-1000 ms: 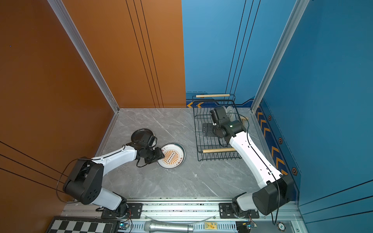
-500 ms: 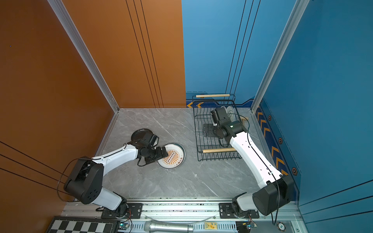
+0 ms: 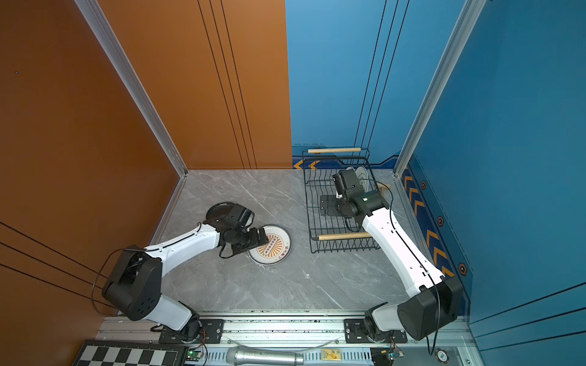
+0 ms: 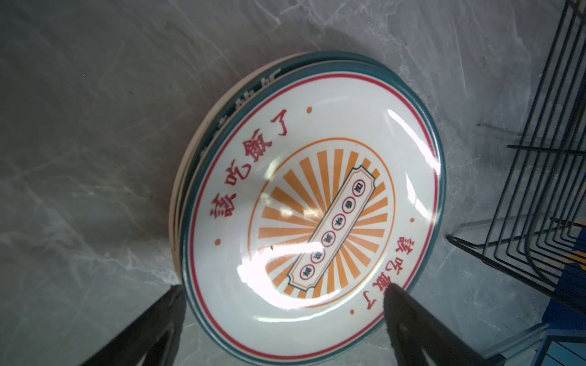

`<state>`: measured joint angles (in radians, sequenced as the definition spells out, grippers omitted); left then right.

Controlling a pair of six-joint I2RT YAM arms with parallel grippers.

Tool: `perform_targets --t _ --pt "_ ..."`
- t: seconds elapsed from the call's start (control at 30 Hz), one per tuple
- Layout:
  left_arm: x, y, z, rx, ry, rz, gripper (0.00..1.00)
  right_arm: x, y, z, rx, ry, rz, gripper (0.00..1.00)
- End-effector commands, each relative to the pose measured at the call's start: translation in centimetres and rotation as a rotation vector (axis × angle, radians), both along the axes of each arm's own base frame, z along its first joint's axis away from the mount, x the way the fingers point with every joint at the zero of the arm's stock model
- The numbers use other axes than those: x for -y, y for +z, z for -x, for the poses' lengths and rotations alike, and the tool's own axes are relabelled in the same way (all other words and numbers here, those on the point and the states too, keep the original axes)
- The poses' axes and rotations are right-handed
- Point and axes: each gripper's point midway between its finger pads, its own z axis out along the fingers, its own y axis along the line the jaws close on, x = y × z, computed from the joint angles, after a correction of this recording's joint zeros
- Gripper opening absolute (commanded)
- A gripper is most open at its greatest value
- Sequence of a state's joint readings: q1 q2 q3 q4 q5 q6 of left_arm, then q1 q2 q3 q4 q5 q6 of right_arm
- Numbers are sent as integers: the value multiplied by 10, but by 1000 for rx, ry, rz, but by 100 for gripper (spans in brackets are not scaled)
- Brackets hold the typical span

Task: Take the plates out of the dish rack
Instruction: 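Release the plate with the left gripper while the right gripper moves into the rack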

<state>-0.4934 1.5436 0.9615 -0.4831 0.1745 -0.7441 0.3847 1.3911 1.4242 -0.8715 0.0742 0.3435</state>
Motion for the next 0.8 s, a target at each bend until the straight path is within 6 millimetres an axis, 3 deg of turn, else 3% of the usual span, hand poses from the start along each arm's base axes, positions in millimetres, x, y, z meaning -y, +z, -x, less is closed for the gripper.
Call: perform_targets --t 0.0,0.33,0.6,0.77 --pt "-1 -2 2 -11 -14 -41 98 2 2 4 9 18 -5 100" --pt "-32 15 10 17 17 -137 98 14 0 -10 20 -2 -18 100" --pt "-52 35 17 75 37 -114 98 54 -6 -58 8 -100 -16 100" --pt "-62 58 13 186 45 -118 98 64 -14 -92 -10 -105 -5 100"
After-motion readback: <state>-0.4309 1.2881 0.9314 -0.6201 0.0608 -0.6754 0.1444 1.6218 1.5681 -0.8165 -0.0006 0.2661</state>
